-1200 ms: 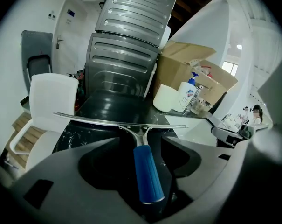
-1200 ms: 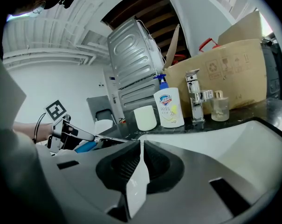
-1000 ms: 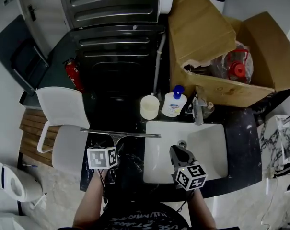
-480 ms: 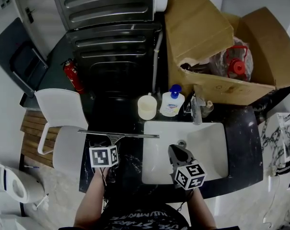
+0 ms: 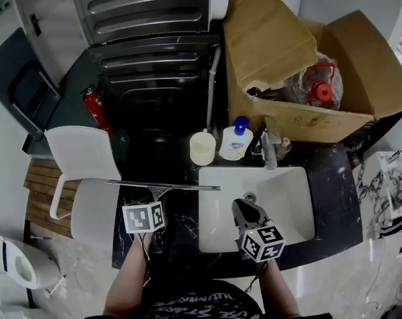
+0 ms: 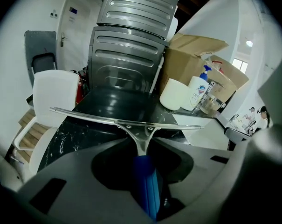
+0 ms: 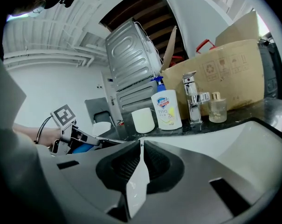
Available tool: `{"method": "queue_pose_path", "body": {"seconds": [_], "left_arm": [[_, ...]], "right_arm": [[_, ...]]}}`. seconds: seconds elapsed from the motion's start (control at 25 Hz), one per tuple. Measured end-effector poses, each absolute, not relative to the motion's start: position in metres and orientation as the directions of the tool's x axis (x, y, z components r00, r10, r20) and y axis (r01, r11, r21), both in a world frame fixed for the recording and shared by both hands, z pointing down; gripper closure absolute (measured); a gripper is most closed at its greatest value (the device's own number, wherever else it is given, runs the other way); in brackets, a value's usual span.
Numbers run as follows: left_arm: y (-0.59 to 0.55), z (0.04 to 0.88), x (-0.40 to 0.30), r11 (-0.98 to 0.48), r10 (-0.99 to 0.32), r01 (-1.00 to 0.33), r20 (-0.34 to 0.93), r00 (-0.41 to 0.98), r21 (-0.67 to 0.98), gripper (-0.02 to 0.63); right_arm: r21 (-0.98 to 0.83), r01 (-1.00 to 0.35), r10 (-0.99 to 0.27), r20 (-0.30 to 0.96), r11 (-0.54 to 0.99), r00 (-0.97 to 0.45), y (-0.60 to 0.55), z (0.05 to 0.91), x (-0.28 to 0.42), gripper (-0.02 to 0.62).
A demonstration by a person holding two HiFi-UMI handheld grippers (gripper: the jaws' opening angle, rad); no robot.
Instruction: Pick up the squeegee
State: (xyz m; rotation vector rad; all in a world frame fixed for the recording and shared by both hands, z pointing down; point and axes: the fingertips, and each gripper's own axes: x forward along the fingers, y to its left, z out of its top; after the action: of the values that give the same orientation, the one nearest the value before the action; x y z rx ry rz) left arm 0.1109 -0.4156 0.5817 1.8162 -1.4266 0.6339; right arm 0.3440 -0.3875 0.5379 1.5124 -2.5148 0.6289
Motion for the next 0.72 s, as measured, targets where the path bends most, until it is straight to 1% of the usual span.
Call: {"method": "queue_pose_path", "body": {"seconds": [0.36, 0.72], "left_arm": [[-0.406, 0.537, 0.089, -0.225, -0.647, -0.928, 0.667, 0.370, 0.297, 0.465], [-0.381, 0.490, 0.050, -0.370, -0.675, -0.866, 0.543, 0.500, 0.337, 0.465]], "right_arm": [[-0.242, -0.924, -0.882, 0.301, 0.297, -0.363, -0.363, 0.508, 0.338, 0.541], [-0.215, -0.959, -0.932, 0.272, 0.183, -0.238, -0.316, 0.486, 0.306, 0.541]]}}
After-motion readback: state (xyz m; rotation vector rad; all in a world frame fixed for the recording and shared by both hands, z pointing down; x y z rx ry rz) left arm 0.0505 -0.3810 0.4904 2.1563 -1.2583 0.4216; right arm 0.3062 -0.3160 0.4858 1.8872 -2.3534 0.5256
